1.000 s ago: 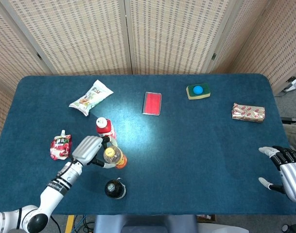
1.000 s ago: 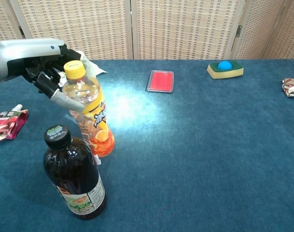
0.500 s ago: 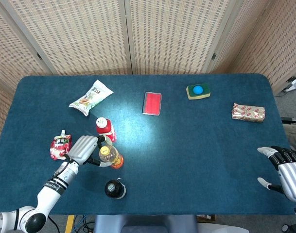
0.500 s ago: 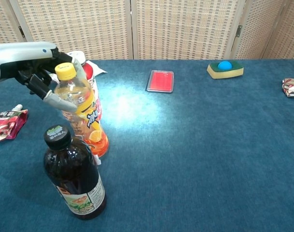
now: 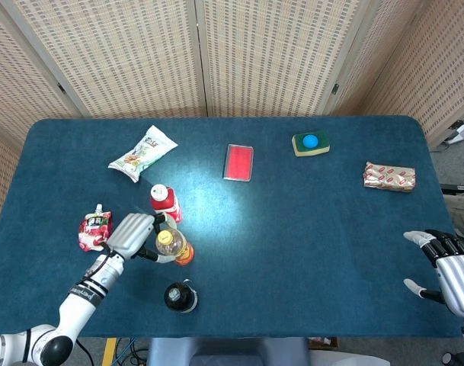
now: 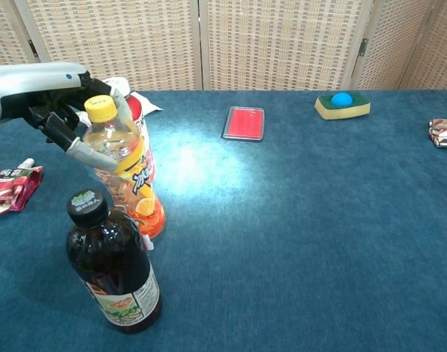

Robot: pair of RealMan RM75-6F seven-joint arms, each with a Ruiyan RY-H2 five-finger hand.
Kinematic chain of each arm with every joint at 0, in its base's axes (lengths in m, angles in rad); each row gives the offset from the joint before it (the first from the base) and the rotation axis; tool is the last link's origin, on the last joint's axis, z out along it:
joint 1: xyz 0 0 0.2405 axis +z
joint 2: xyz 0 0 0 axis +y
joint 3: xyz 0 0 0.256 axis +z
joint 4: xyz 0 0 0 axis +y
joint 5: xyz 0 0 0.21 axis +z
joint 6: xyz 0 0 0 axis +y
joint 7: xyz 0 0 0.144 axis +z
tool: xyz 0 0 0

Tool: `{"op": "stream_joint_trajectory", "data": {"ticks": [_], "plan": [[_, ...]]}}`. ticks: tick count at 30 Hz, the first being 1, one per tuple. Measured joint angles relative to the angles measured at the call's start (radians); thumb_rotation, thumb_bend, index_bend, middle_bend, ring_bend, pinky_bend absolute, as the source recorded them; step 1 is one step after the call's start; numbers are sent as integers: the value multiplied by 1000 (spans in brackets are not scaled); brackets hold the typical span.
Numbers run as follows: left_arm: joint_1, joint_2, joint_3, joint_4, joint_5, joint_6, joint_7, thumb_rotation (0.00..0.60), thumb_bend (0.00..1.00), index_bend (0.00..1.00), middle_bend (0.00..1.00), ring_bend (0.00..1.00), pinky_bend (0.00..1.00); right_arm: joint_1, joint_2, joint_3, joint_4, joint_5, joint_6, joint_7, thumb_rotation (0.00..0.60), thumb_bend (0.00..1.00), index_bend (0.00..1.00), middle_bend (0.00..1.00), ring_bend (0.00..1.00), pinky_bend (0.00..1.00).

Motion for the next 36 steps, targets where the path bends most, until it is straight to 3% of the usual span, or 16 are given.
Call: {"op": "stream_joint_trajectory", "data": {"ticks": [7, 15, 29, 36], "plan": [[0, 3, -3, -9, -14, 2, 1, 600, 11, 197, 205, 367, 758, 0, 1, 0, 1, -1, 1, 2, 600, 0, 260, 277, 180, 222], [1, 25, -5, -29, -37, 3, 7, 600, 11, 2, 114, 298, 726, 0, 1, 0, 0, -1, 2, 0, 600, 0, 260, 277, 180, 222], [51, 137, 15, -135, -10, 65, 32, 600, 11, 3, 106, 289, 725, 0, 0, -1, -1, -2, 2, -6, 600, 0, 261, 277, 180, 222], [126, 181, 55, -149, 51, 154, 40, 600, 11, 113, 110, 299, 711, 1, -1, 0, 0, 4, -5, -12, 600, 0, 261, 277, 180, 222]]}}
